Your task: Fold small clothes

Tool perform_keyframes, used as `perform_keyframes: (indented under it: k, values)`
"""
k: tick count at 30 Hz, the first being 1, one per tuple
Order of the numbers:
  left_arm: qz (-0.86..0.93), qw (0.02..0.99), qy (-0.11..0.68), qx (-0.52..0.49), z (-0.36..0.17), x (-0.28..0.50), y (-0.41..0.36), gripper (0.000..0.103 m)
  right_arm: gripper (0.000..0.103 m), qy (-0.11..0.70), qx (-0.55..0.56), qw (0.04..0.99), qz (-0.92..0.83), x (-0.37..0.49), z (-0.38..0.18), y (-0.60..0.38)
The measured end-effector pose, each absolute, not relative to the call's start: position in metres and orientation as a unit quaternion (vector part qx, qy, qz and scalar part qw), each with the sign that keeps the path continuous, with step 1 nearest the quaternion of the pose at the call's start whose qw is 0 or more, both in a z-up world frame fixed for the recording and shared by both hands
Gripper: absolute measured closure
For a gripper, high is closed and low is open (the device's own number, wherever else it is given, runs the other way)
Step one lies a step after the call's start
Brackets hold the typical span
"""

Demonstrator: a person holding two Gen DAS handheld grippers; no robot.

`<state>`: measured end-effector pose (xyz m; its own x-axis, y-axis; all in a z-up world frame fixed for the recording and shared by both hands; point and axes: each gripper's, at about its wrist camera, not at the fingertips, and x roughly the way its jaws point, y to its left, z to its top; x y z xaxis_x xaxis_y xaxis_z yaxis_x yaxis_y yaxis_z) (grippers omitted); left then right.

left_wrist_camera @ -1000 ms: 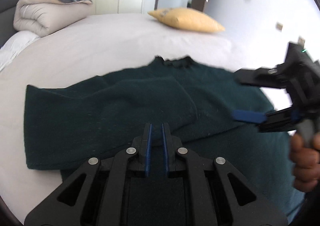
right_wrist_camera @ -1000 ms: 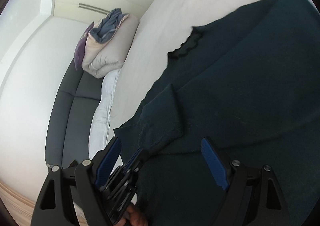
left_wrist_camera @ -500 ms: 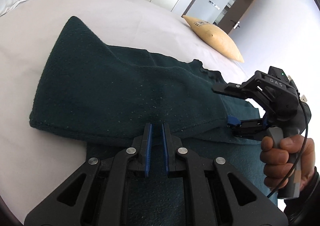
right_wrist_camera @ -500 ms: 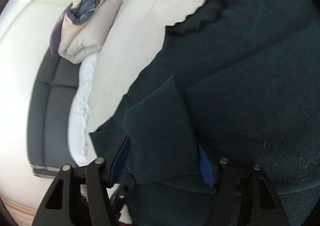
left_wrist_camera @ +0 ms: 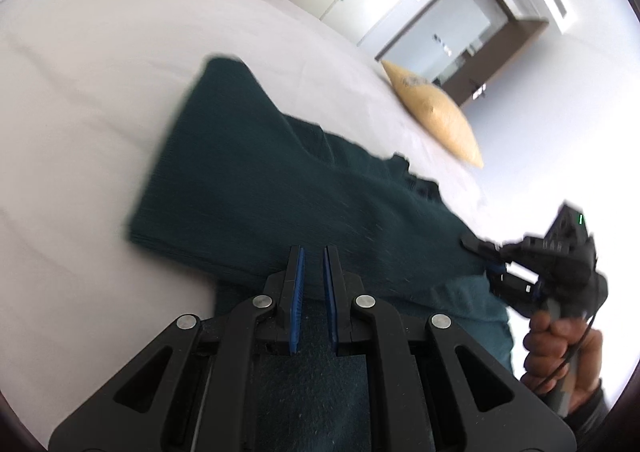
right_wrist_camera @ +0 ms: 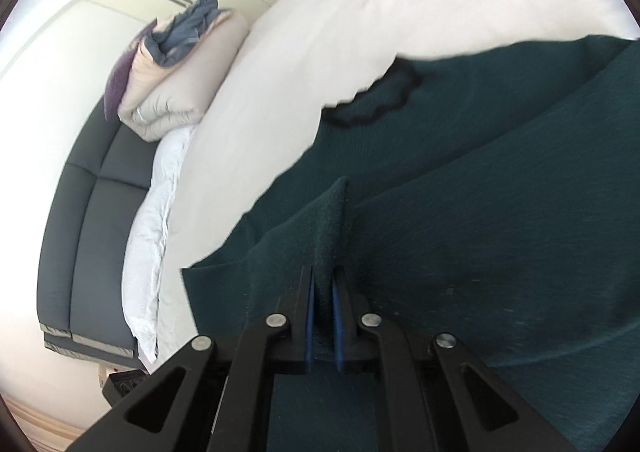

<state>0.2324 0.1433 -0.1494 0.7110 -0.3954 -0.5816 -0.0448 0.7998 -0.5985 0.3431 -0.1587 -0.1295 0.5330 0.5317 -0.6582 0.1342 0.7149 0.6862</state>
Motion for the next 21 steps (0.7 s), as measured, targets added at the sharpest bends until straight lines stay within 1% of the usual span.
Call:
perform_keyframes:
  k: [3, 7, 13, 17, 21]
  values:
    - [-0.086, 0.874, 0.361, -0.315, -0.143, 0.226, 0.16, 0.094, 0.094, 0.459, 0.34, 0.815, 0.103, 0.331, -0.126, -0.179]
    - [-0.063, 0.879, 0.347, -0.321, -0.126, 0.224, 0.184, 0.094, 0.094, 0.451, 0.35, 0.818, 0.07, 0.316, -0.132, -0.212]
    - [-0.04, 0.891, 0.343, -0.296, -0.095, 0.249, 0.205, 0.094, 0.094, 0.449, 0.341, 0.825, 0.034, 0.308, -0.138, -0.245]
    - [-0.042, 0.89, 0.36, -0.275, -0.084, 0.271, 0.206, 0.094, 0.094, 0.445, 0.324, 0.835, 0.016, 0.307, -0.138, -0.258]
    - [-0.071, 0.887, 0.401, -0.217, -0.085, 0.293, 0.18, 0.094, 0.094, 0.453, 0.307, 0.837, 0.006, 0.308, -0.141, -0.265]
